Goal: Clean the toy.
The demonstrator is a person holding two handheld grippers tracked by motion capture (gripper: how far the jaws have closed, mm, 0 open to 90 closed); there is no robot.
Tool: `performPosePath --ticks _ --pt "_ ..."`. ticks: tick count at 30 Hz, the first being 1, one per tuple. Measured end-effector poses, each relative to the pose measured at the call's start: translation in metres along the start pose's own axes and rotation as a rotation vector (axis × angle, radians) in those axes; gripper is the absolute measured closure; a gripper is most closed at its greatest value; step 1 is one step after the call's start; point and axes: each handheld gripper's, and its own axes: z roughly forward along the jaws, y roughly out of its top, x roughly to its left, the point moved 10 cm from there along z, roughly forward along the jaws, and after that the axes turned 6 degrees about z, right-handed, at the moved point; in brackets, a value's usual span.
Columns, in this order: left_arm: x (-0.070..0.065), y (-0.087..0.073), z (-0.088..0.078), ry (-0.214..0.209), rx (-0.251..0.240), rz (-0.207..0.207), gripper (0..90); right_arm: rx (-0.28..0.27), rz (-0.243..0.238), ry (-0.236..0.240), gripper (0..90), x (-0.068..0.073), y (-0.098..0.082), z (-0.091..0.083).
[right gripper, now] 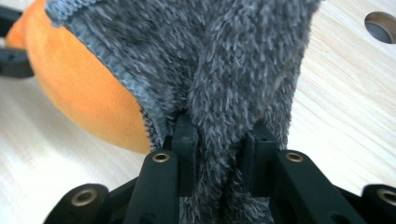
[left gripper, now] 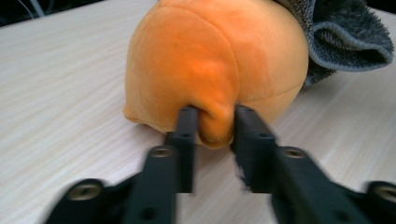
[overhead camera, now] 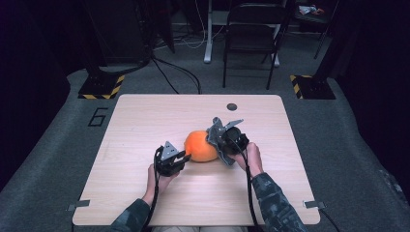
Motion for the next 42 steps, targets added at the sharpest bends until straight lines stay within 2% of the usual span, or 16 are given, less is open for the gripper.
performPosePath --ticks 3,7,10,12,15,17,19,23,24,27,29,33,34,35,37,42 --pt "0.001 0.001 0.002 0.044 0.001 0.047 50.7 -0.010 0.024 0.012 70.6 -0.001 0.001 0.002" --pt "-0.003 0.004 0.005 0.108 0.005 0.124 44.4 -0.016 0.034 0.015 70.6 -0.001 0.000 0.003" --pt "-0.005 0.006 0.009 0.128 0.008 0.162 49.3 -0.021 0.033 0.009 70.6 -0.001 0.000 0.003" --pt "-0.006 0.005 0.011 0.134 0.016 0.180 59.1 -0.020 0.029 0.013 70.6 -0.001 -0.001 0.003" --pt "-0.006 0.005 0.012 0.131 0.006 0.174 74.5 -0.022 0.031 0.007 70.5 -0.001 -0.002 0.001" --pt "-0.006 0.007 0.011 0.125 -0.003 0.161 79.5 -0.031 0.032 0.008 70.6 -0.002 -0.001 -0.001" --pt "-0.008 0.011 0.009 0.105 -0.016 0.141 81.2 -0.035 0.038 0.011 70.6 -0.002 0.001 -0.007" --pt "-0.011 0.021 0.004 0.044 -0.049 0.084 81.8 -0.098 0.044 0.034 70.7 0.004 0.015 -0.028" --pt "-0.011 0.024 0.002 0.039 -0.059 0.080 81.9 -0.112 0.030 0.037 70.7 0.007 0.019 -0.034" --pt "-0.017 0.032 -0.004 -0.005 -0.086 0.054 81.8 -0.144 0.013 0.071 70.7 0.020 0.028 -0.047" --pt "-0.021 0.035 -0.005 -0.055 -0.102 0.015 81.8 -0.152 -0.011 0.096 70.6 0.033 0.031 -0.050" --pt "-0.020 0.033 -0.004 -0.070 -0.089 0.003 81.5 -0.142 -0.053 0.093 70.2 0.046 0.032 -0.043" --pt "-0.018 0.031 -0.003 -0.069 -0.080 0.007 81.2 -0.129 -0.045 0.075 70.2 0.046 0.029 -0.039" --pt "-0.018 0.030 -0.002 -0.063 -0.078 0.003 80.9 -0.133 -0.059 0.077 70.1 0.044 0.029 -0.035" --pt "-0.017 0.027 0.000 -0.058 -0.072 0.006 79.5 -0.121 -0.042 0.071 70.0 0.042 0.026 -0.029" --pt "-0.017 0.025 0.001 -0.050 -0.055 0.023 76.9 -0.101 -0.043 0.045 69.7 0.032 0.021 -0.024"
